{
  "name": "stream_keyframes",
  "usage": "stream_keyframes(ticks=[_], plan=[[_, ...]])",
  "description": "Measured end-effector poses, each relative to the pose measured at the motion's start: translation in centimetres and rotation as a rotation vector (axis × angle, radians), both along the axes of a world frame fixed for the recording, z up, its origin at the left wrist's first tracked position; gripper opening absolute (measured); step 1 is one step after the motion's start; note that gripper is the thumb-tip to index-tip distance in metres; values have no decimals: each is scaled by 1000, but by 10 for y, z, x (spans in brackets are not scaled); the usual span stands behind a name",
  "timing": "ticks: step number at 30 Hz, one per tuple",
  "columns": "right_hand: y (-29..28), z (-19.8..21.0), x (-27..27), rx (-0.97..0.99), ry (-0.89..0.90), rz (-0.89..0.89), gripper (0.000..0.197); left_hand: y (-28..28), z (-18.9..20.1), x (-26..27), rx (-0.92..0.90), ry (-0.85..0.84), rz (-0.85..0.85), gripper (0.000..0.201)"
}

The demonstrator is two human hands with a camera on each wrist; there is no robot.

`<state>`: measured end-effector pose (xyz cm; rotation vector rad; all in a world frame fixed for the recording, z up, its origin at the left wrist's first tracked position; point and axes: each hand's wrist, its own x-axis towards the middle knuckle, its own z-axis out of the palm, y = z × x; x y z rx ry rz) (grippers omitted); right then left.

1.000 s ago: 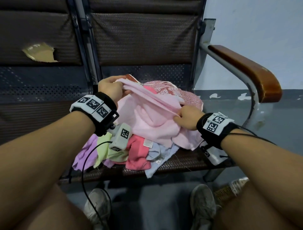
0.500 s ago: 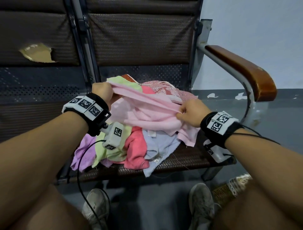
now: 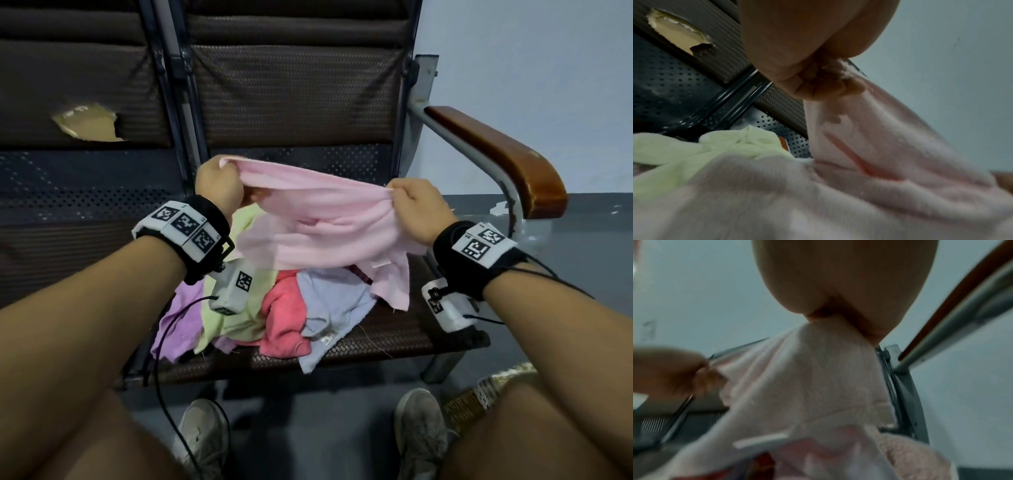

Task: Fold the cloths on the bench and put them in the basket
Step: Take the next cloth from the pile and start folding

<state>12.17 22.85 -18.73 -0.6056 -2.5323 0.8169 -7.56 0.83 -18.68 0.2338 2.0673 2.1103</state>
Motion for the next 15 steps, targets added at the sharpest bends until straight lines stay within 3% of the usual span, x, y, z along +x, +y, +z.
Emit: stream_keyframes(ticks=[4, 8, 12, 15], plan=[[-2, 1, 8, 160, -155, 164, 16, -5, 9, -3, 141, 19, 9, 29], [-8, -3, 12, 285, -333, 301, 21, -7, 5, -1, 195, -32, -12, 27], [-18, -23, 8, 363, -652, 307, 34, -5, -2, 1, 160, -37, -19, 29], [-19, -42, 8, 419, -715, 257, 43, -6, -9, 1, 102, -26, -13, 29]])
